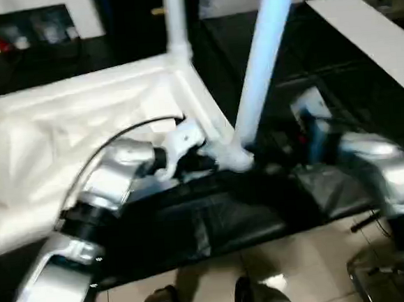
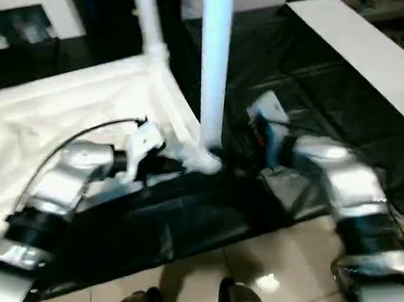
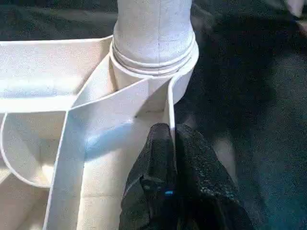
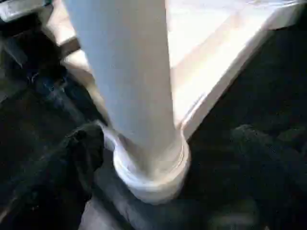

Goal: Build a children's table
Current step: Rotate leg to tighten

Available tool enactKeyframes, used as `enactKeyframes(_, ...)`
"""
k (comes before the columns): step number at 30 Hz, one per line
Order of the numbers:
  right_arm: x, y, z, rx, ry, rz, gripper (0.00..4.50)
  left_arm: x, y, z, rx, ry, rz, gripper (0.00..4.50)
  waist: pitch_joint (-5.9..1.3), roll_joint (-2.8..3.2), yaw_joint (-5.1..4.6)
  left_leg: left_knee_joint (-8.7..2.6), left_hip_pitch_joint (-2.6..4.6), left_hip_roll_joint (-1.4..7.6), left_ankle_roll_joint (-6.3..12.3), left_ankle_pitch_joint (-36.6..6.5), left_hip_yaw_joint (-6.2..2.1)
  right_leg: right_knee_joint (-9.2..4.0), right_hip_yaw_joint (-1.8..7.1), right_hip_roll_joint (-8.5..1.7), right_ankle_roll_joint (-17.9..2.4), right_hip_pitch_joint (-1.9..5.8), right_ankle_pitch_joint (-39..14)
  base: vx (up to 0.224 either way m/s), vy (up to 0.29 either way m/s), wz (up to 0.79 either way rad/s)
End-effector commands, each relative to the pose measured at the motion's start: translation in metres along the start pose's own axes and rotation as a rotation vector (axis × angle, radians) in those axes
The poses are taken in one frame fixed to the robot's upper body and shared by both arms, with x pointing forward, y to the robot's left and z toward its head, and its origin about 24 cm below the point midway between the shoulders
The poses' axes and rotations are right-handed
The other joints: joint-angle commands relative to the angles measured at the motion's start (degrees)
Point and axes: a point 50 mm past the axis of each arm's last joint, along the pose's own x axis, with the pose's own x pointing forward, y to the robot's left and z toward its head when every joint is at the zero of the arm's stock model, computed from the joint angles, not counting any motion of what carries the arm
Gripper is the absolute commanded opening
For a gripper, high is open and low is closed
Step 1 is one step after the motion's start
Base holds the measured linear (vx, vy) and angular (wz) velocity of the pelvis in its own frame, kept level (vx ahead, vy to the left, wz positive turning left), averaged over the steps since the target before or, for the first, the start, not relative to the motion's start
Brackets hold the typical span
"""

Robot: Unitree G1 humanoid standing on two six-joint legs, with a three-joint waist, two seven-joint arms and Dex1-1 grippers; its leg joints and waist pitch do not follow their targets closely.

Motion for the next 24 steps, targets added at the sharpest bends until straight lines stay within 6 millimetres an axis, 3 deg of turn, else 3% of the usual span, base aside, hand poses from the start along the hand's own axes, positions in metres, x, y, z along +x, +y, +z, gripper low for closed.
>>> enactKeyframes(1,-0.001,0.011,0.003,-0.027,-0.023,0.149,4.49,0.004,-0.014,0.003,0.076,-0.003,-0.177,0.00,-5.23,-0.46,0.26,-3.28,1.33,3.57,6.41,-8.3,-1.59,-3.69,3.32,-5.38,-11.7,4.02,-17.3,0.000,0.000,0.00)
enactKeyframes(9,-0.004,0.023,-0.004,-0.070,0.025,0.338,4.00,-0.005,-0.024,0.001,0.155,0.044,-0.337,0.00,-5.57,-0.67,1.43,-3.10,1.39,3.86,6.09,-7.1,-1.45,-3.20,3.42,-5.48,-12.3,3.83,-16.9,0.000,0.000,0.00)
enactKeyframes(14,0.003,0.027,-0.008,-0.074,0.040,0.415,3.56,-0.002,-0.031,0.005,0.199,0.044,-0.408,0.00,-5.48,-0.93,1.43,-3.15,1.38,3.79,5.39,-8.0,-1.52,-3.54,3.37,-5.55,-11.4,3.77,-20.0,0.000,0.000,0.00)
enactKeyframes(24,0.016,0.034,-0.011,-0.087,0.033,0.502,2.73,0.001,-0.032,0.010,0.227,0.033,-0.435,0.00,-5.66,-0.94,1.35,-3.04,1.18,3.69,5.65,-7.0,-1.59,-3.34,3.29,-5.42,-11.3,3.89,-19.2,0.000,0.000,0.00)
